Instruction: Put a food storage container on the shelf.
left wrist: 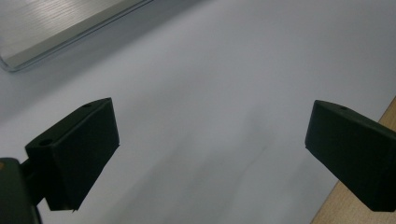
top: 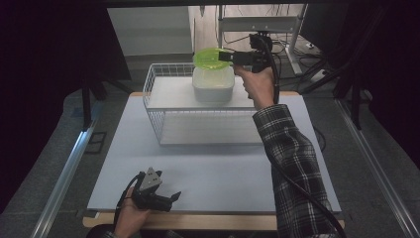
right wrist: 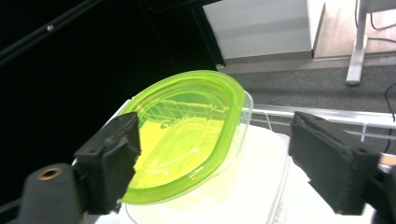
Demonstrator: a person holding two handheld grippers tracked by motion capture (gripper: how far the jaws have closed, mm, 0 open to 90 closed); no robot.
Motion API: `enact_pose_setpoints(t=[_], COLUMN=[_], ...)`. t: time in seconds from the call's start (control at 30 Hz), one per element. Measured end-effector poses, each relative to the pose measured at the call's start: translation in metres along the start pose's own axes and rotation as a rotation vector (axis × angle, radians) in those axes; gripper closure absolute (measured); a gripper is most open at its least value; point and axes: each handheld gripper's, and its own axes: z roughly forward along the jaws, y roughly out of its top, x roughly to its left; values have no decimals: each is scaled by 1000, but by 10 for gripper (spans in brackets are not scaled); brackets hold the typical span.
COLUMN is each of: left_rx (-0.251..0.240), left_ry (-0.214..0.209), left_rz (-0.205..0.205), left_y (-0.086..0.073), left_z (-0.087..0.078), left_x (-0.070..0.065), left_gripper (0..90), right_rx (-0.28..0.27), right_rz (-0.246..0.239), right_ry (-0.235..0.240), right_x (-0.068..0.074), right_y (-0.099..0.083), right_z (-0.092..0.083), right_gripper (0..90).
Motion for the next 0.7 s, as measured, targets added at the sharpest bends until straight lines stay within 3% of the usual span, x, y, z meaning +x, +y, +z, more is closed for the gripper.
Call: enact_pose_setpoints(t=[0.23,0.47,0.7], left_rx=[1,2,4], left_ry=[0,-1,-1], left_rz=[1,1,1], left_y=[0,0,0], left_z=[0,0,0], left_x=[0,0,0], left_gripper=[24,24,24], right_rx=[24,34,43], right_rz=[-119,-228,-265], right_ry=[-8,-5,29], right_x=[8,16,16], right_y=[0,-1,-6], right_z=[-1,-4,-8], right_gripper=[49,14,8])
